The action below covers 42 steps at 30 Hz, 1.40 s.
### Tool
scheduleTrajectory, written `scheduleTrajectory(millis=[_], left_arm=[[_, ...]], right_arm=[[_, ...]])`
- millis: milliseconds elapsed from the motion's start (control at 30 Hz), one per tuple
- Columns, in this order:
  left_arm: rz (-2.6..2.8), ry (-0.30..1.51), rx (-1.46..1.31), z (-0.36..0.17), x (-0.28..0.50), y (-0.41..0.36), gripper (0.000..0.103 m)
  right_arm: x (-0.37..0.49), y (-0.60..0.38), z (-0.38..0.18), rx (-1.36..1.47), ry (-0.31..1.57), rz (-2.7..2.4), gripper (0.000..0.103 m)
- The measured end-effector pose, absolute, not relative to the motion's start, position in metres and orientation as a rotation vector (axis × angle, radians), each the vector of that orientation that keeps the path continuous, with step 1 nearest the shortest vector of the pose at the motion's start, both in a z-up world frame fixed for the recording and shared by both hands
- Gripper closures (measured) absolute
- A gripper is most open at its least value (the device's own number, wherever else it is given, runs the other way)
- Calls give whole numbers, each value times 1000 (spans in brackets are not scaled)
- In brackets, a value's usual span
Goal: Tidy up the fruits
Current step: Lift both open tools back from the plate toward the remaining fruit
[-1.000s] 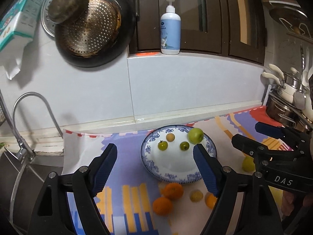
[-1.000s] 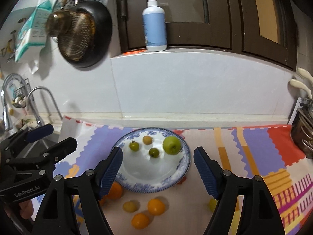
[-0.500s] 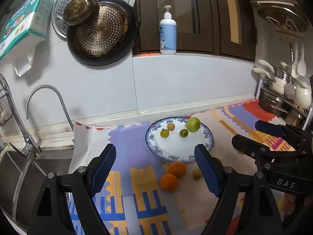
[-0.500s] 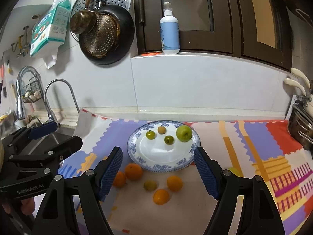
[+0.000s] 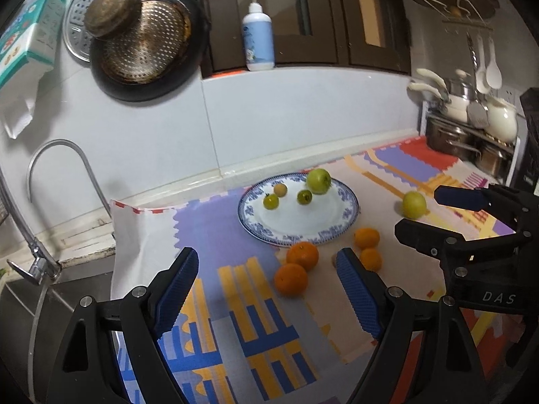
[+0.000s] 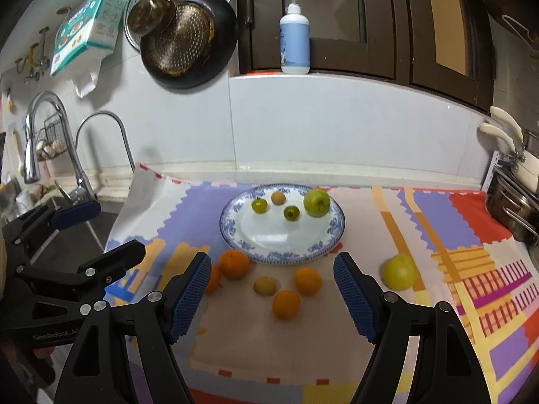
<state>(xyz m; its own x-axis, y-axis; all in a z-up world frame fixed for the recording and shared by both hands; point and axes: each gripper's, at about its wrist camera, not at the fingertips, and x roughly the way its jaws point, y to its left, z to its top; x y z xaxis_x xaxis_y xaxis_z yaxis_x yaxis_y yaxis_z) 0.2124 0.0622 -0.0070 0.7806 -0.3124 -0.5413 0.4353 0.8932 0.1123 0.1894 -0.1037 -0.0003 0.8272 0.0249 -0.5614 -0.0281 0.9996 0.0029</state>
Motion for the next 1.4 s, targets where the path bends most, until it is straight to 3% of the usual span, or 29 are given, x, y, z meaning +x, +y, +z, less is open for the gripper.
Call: scheduleTrajectory(millis=[433, 867, 1067, 1400], left_arm=[[-479, 656, 267, -56, 237, 51, 20], [-547, 746, 290, -87, 273, 38, 27], [-567, 774, 274, -95, 285, 32, 32], [-587, 801, 251, -102, 294, 28, 53]], right_arm=[[206, -106, -42, -15, 712, -13, 29], [235, -114, -77, 32, 828, -12, 42], [246, -118, -86, 55, 857, -5, 48], [256, -120, -95, 72, 883, 10, 56]])
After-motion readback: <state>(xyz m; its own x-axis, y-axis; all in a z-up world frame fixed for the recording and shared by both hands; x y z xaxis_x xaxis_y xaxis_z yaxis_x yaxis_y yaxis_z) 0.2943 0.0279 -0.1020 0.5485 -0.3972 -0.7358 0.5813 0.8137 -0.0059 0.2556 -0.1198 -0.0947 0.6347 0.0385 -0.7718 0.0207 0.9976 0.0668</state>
